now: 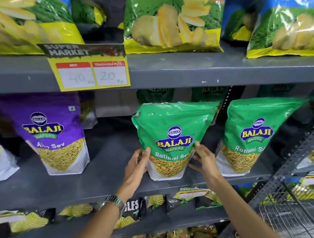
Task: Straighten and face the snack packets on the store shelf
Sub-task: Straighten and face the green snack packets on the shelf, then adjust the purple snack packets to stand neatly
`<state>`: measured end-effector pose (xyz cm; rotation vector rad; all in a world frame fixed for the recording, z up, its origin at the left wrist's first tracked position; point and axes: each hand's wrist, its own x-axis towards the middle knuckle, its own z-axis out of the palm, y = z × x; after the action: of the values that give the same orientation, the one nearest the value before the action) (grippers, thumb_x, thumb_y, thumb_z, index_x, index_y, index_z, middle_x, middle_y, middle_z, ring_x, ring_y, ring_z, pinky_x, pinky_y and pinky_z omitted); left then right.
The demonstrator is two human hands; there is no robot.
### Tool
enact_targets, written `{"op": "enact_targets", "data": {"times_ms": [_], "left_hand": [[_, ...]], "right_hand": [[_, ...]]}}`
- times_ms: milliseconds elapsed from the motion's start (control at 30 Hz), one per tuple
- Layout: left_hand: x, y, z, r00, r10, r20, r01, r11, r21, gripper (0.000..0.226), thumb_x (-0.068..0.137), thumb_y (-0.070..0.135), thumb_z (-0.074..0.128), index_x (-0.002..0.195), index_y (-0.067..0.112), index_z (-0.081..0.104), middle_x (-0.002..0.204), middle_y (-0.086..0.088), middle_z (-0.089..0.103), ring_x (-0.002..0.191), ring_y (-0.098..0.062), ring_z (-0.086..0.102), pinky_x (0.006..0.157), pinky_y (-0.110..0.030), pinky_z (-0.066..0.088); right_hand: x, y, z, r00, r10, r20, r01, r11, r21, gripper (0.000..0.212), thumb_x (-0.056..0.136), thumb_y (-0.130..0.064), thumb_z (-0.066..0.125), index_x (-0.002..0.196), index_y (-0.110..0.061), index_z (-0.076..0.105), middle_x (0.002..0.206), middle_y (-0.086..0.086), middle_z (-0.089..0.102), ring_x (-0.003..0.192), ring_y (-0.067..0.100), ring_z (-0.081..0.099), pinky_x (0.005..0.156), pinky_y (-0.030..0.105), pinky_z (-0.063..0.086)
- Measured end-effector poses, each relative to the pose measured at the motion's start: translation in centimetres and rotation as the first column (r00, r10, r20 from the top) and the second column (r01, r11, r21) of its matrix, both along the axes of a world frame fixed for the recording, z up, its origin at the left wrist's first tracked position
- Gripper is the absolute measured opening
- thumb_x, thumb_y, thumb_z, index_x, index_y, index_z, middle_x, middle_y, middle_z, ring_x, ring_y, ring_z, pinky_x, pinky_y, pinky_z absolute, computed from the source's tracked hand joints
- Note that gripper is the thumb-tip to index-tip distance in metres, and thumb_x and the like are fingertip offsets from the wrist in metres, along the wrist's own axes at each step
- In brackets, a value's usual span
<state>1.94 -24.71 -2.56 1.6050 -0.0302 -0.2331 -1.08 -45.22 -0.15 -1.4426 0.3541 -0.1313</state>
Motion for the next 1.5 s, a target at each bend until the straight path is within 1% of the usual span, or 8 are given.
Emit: {"op": "enact_targets", "data": {"times_ms": [467,633,733,900,1033,1200,1333,1500], "left_hand": [[-1.1,0.0,-0.1,1.0,0.001,0.018,0.0,0.999,-0.041,0.075,0.059,0.085,0.05,0.118,0.04,0.052,0.124,0.009,0.061,0.119,-0.012,0.055,0.107,-0.045,0.041],[-2.7,2.6,0.0,0.987,0.146,0.066,-0.132,0.975,-0.178,0.071,0.076,0.051,0.064,0.137,0.024,0.04,0.142,0.003,0.045,0.131,-0.013,0.044,0.11,-0.043,0.038],[-3.2,7.7,-1.6,0.944,0.307,0.122,-0.279,0.938,-0.207,0.048,0.072,0.051,0.07,0.114,0.032,0.056,0.117,0.015,0.062,0.115,-0.009,0.057,0.1,-0.043,0.046],[-1.2,18.3,-2.9,0.743,0.657,0.132,-0.596,0.738,-0.318,0.016,0.081,0.036,0.064,0.096,0.037,0.058,0.086,0.02,0.068,0.082,0.004,0.061,0.074,-0.027,0.052],[2.2,24.5,-1.8,0.672,0.737,0.076,-0.688,0.659,-0.305,0.03,0.085,0.034,0.062,0.113,0.026,0.053,0.107,0.004,0.061,0.098,-0.006,0.057,0.094,-0.039,0.047],[6.1,27.8,-0.6,0.873,0.488,0.01,-0.486,0.871,-0.07,0.056,0.09,0.056,0.043,0.137,0.026,0.039,0.142,0.003,0.045,0.13,-0.016,0.041,0.111,-0.048,0.034],[9.5,29.5,-4.3,0.943,0.309,-0.125,-0.316,0.948,-0.038,0.061,0.057,0.093,0.039,0.103,0.058,0.056,0.134,0.01,0.057,0.127,-0.018,0.049,0.109,-0.053,0.035],[6.8,29.6,-0.6,0.947,0.277,-0.162,-0.3,0.943,-0.145,0.025,0.086,0.058,0.047,0.078,0.04,0.062,0.096,0.007,0.064,0.098,-0.017,0.059,0.097,-0.048,0.046]], "right_hand": [[-1.3,1.7,0.1,0.991,-0.132,0.003,0.132,0.991,0.038,0.027,0.096,-0.034,0.045,0.111,-0.014,0.055,0.119,0.009,0.062,0.113,0.023,0.057,0.084,0.03,0.047],[-4.5,6.4,-1.9,0.751,-0.467,0.466,0.613,0.756,-0.231,0.031,0.088,-0.032,0.055,0.114,-0.015,0.052,0.112,0.004,0.054,0.106,0.021,0.052,0.095,0.04,0.043],[-5.5,12.1,-3.5,0.755,-0.133,0.642,0.544,0.674,-0.5,0.026,0.087,-0.034,0.052,0.105,-0.015,0.053,0.104,0.01,0.057,0.102,0.022,0.053,0.09,0.035,0.04],[-0.2,22.3,-2.6,0.835,0.256,0.486,0.205,0.676,-0.708,0.026,0.087,-0.035,0.052,0.11,-0.022,0.05,0.114,0.002,0.057,0.11,0.016,0.051,0.092,0.03,0.039],[6.0,27.7,-1.0,0.956,-0.003,0.295,0.118,0.92,-0.373,0.036,0.085,-0.03,0.059,0.116,-0.013,0.053,0.117,0.004,0.056,0.111,0.019,0.053,0.097,0.031,0.041],[9.3,30.4,-0.4,0.992,0.111,-0.052,-0.11,0.994,0.027,0.028,0.09,-0.046,0.048,0.106,-0.025,0.057,0.109,0.001,0.064,0.099,0.014,0.06,0.081,0.031,0.048],[9.4,31.3,-1.5,0.988,0.141,-0.059,-0.133,0.983,0.127,0.034,0.097,-0.045,0.032,0.109,-0.026,0.057,0.108,-0.001,0.064,0.092,0.008,0.059,0.077,0.031,0.048],[8.5,32.3,-1.4,0.997,0.065,-0.035,-0.06,0.991,0.122,0.036,0.098,-0.039,0.035,0.121,-0.017,0.052,0.119,0.006,0.06,0.093,0.01,0.059,0.074,0.028,0.049]]}}
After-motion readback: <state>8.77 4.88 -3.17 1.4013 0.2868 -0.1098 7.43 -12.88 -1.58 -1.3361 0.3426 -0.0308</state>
